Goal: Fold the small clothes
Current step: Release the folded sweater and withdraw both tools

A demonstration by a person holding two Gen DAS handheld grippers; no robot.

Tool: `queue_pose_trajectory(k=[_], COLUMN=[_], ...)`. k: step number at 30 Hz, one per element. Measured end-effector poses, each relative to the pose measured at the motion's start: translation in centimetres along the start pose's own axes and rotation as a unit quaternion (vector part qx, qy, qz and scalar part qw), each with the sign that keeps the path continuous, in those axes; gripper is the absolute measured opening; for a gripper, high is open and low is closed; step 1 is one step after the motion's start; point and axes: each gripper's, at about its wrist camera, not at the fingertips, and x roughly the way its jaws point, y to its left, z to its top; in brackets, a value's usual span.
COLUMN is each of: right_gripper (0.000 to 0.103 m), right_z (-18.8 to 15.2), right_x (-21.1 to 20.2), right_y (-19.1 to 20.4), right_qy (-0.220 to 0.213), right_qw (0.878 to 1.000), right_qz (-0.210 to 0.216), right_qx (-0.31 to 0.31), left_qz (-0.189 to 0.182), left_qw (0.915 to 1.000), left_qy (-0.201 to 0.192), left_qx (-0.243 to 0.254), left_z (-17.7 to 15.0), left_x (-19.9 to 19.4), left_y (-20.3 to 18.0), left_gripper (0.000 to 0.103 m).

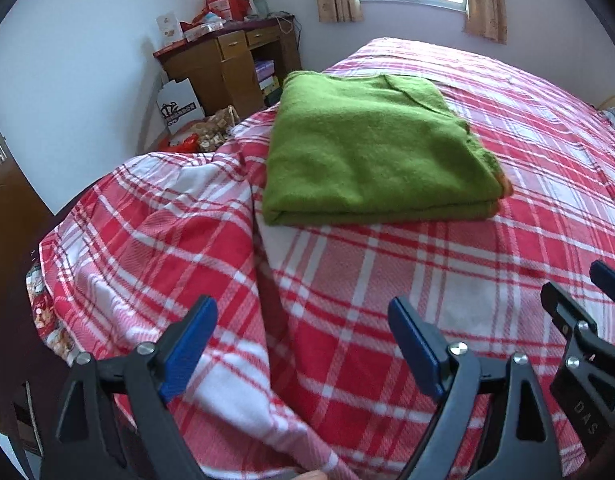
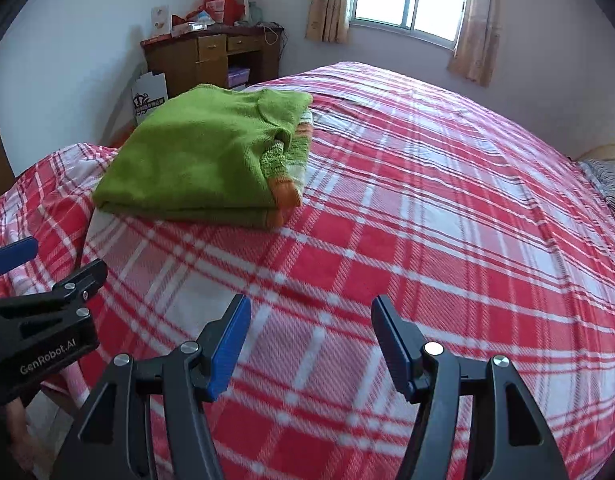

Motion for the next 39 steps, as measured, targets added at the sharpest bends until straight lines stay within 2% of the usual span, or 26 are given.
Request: queue_pose_trajectory(k=[3,11,14,18,28,34,36,39], right_gripper=[0.063,0.063,0.063,0.063,0.064,0.065,0.07,0.071], right_z=[-0.4,-0.7,-0.4,0.3,2.4,3.4,3.7,3.9], right_x=[-1.3,-4.3,-5.4,-7.3,-14.0,-17.7,-18.9,-20.2], right_y=[-0.2,-0.9,-1.1,-0.8,-1.1,-1.2,-1.1,-1.0], right_qy=[-0.001,-0.003,-0.005,-0.02,-0.111,-0.171,-0.193,-0.226], right_qw=[1.0,1.0,1.0,0.999,0.993,0.984,0.98,0.973], right_qz=[-0.001,-0.001,0.0,-0.012,0.012,0.02,0.016,0.005], right_qx=[0.002,0.023,0.03,0.025,0.045,0.048,0.046,0.048], left_qz=[-0.004,-0.02,-0.032,-0.022,-0.027,-0.027,-0.024,-0.023], left_qw=[1.0,0.9995,0.9985,0.9969,0.9857,0.9779,0.9754,0.9724], left_qy=[0.0,-0.026,-0.044,-0.075,-0.166,-0.207,-0.219,-0.231], left_qx=[-0.008,-0.006,-0.003,0.006,-0.005,-0.016,-0.017,-0.022], left_z=[-0.3,-0.4,-0.3,-0.2,1.0,1.4,1.4,1.4], left_x=[-1.0,-4.2,-5.9,-7.9,-13.9,-16.7,-17.4,-18.2], left_y=[0.4,0.9,1.0,1.1,2.4,3.2,3.3,3.6], left_gripper=[0.099,0.1,0.101,0.101,0.103,0.103,0.103,0.103])
